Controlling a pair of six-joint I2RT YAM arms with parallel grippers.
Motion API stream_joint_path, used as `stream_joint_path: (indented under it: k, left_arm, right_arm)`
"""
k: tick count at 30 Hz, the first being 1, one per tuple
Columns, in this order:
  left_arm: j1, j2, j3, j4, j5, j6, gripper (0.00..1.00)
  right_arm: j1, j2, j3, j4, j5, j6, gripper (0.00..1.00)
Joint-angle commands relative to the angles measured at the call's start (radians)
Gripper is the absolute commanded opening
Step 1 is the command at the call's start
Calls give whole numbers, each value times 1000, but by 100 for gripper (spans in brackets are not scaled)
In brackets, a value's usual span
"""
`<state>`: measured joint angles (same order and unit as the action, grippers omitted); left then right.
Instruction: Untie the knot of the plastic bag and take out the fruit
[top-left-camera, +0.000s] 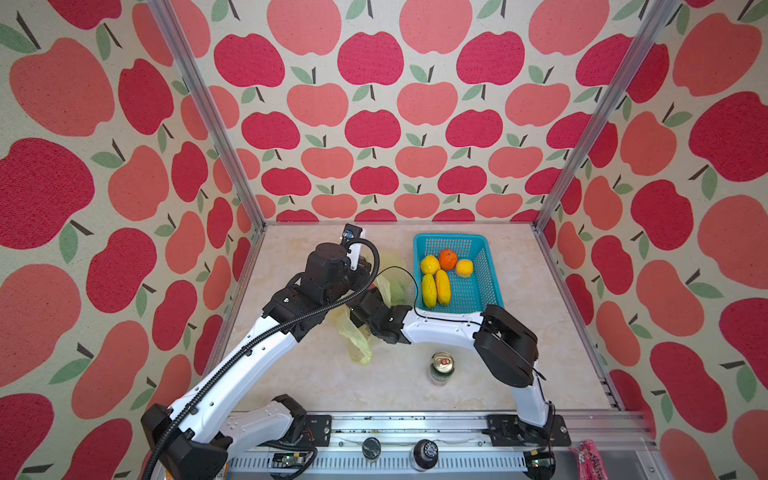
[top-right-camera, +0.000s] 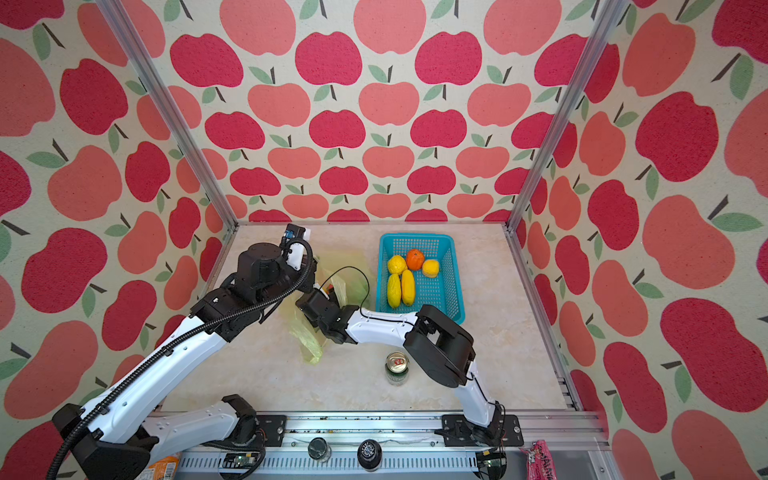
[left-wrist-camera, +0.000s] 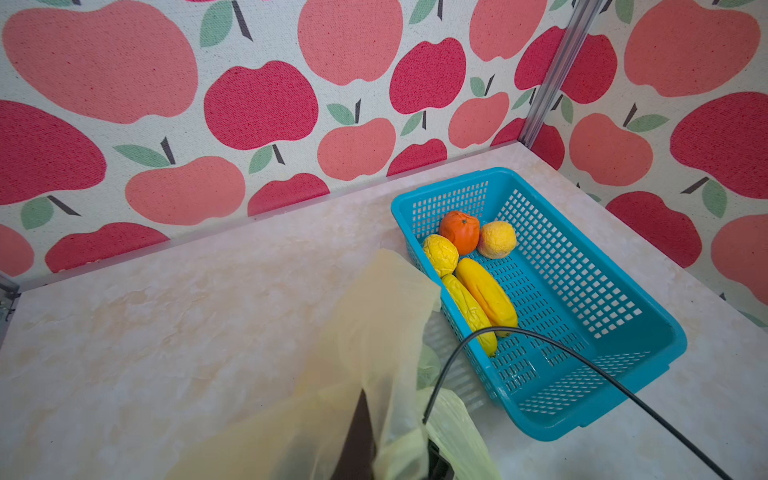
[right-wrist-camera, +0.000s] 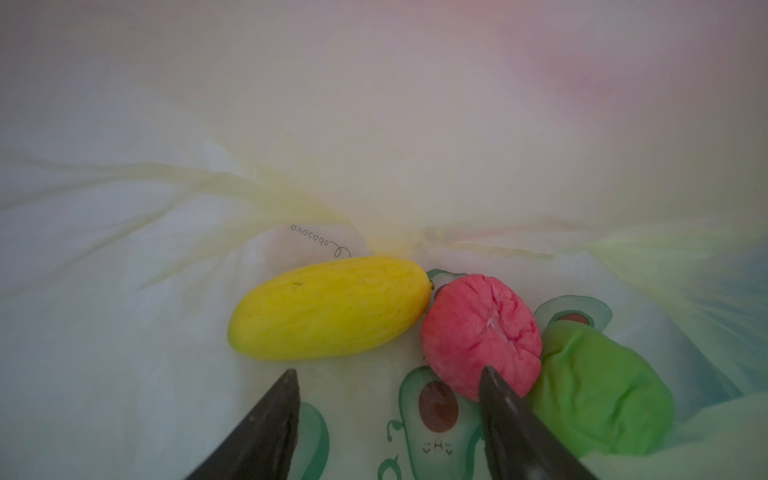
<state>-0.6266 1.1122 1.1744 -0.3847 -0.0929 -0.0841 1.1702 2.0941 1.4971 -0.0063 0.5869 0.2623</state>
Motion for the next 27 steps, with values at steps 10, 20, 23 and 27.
stream_joint_path:
  k: [10, 20, 23, 27]
  left_arm:
    - [-19, -17, 2, 24, 16, 21, 0]
    - [-28, -20, 2, 23, 10, 26, 0]
    - [-30, -15, 5, 24, 10, 28, 0]
    - [-32, -12, 6, 21, 7, 30, 0]
  right_arm:
    - [-77, 175, 152, -206, 147, -5, 79]
    - [-111, 266, 235, -263, 46, -11, 87]
    - [-117, 275, 244, -242, 2, -41, 88]
    - [-116, 252, 223, -191, -40, -69, 81]
